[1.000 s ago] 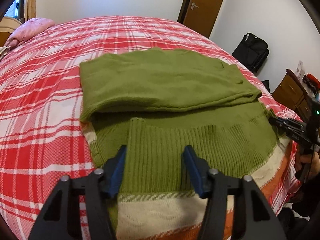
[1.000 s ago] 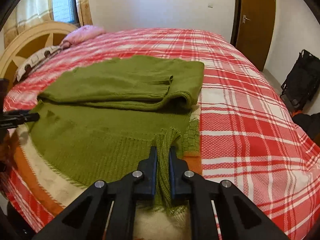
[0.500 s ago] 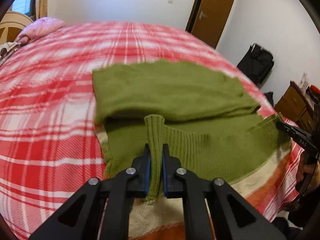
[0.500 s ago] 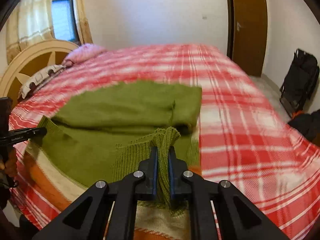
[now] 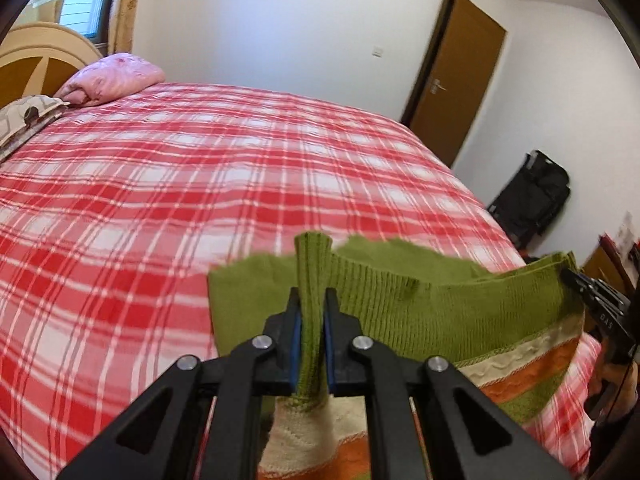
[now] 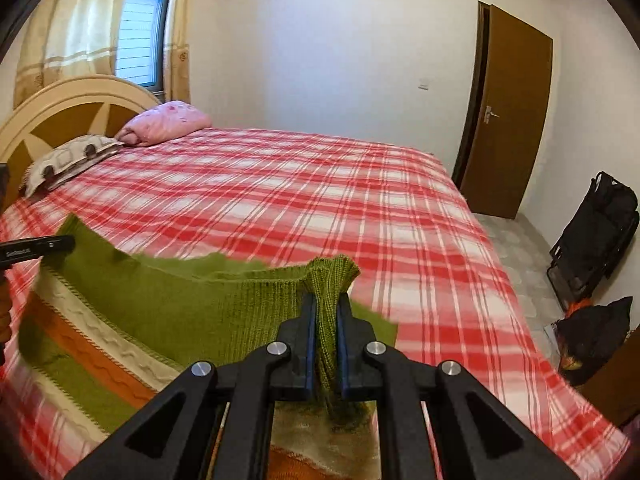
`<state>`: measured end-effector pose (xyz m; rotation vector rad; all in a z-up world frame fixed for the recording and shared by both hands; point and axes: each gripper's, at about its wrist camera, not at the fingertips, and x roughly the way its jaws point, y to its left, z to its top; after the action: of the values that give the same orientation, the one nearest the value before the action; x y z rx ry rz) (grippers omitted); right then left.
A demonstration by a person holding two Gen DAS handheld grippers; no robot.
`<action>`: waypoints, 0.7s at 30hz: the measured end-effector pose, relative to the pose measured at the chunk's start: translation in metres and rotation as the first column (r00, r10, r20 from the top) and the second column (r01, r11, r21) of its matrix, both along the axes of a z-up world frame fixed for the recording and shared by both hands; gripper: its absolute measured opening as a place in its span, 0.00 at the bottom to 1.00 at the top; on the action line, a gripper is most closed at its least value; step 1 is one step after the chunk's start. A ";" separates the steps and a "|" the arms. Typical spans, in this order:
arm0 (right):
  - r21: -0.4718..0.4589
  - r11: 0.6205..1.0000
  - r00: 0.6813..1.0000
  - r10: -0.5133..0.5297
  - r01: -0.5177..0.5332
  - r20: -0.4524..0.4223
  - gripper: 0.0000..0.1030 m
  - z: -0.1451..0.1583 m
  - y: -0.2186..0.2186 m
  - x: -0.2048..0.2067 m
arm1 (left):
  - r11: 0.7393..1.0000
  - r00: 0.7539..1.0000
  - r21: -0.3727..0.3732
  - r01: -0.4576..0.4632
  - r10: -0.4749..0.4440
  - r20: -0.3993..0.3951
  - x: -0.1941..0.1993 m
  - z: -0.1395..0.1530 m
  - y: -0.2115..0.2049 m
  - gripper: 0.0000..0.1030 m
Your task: Fold small clothes
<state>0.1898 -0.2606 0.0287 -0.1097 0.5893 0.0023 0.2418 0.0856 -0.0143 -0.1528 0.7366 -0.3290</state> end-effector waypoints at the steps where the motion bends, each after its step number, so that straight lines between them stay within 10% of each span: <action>1: 0.002 1.000 1.000 -0.008 0.008 0.003 0.08 -0.002 -0.002 0.014 | 1.000 1.000 0.013 -0.019 0.019 0.006 0.012 0.000 -0.002 0.09; 21: -0.022 0.991 0.977 -0.134 0.132 -0.166 0.08 -0.118 -0.027 0.138 | 0.982 0.976 0.089 -0.168 0.178 -0.127 0.119 -0.092 -0.018 0.12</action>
<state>0.3275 -0.2873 -0.0898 -0.0803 0.7637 -0.1228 0.3607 0.0681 -0.1060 -0.1651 0.8618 -0.1239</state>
